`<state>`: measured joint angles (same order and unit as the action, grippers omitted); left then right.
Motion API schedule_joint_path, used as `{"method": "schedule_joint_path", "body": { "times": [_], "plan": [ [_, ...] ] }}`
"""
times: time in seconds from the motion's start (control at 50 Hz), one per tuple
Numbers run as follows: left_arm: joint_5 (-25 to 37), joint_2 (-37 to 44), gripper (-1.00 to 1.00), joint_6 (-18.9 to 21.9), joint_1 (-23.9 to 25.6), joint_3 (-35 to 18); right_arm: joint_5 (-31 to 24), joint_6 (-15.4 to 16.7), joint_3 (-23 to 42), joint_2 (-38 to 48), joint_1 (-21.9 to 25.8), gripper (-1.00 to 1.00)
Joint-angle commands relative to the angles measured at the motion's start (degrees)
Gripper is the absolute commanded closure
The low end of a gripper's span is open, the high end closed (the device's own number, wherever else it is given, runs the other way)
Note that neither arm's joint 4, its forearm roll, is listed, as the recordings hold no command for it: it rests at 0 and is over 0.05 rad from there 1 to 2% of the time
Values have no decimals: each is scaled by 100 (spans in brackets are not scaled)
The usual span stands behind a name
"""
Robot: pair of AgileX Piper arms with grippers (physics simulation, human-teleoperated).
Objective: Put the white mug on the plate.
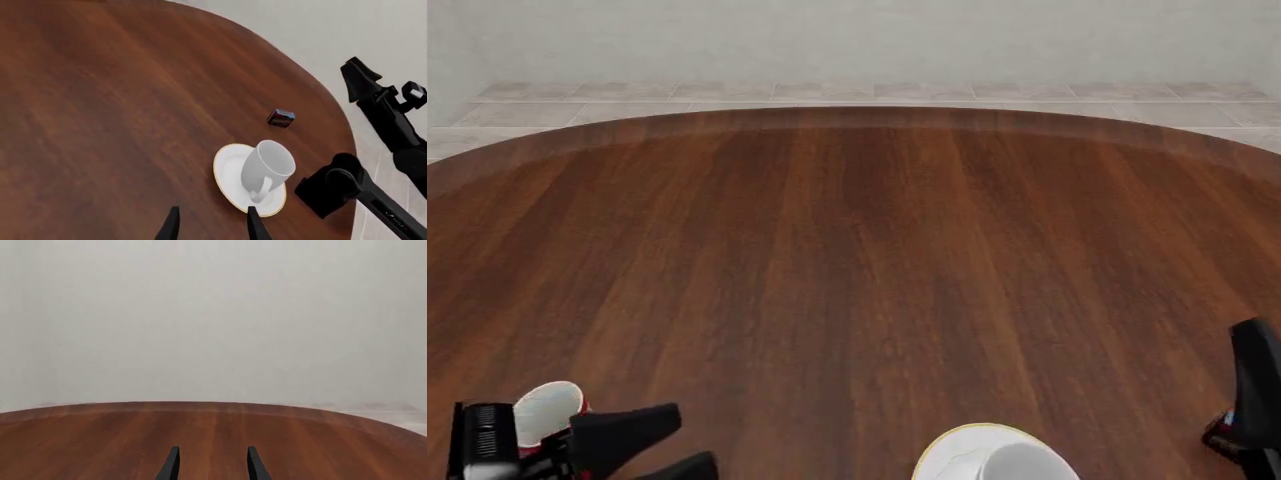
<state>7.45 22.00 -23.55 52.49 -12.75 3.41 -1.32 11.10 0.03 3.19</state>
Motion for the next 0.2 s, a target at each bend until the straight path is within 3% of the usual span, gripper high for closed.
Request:
{"method": "schedule_joint_path", "body": {
  "times": [0.02, 0.2],
  "plan": [
    [492, -623, -100, -79, -152, -39, -198, 52, 338, -2, 53, -100],
    [1051, -1144, -100, -60, -268, -158, -419, 8, 697, -2, -15, -100]
  ]
}}
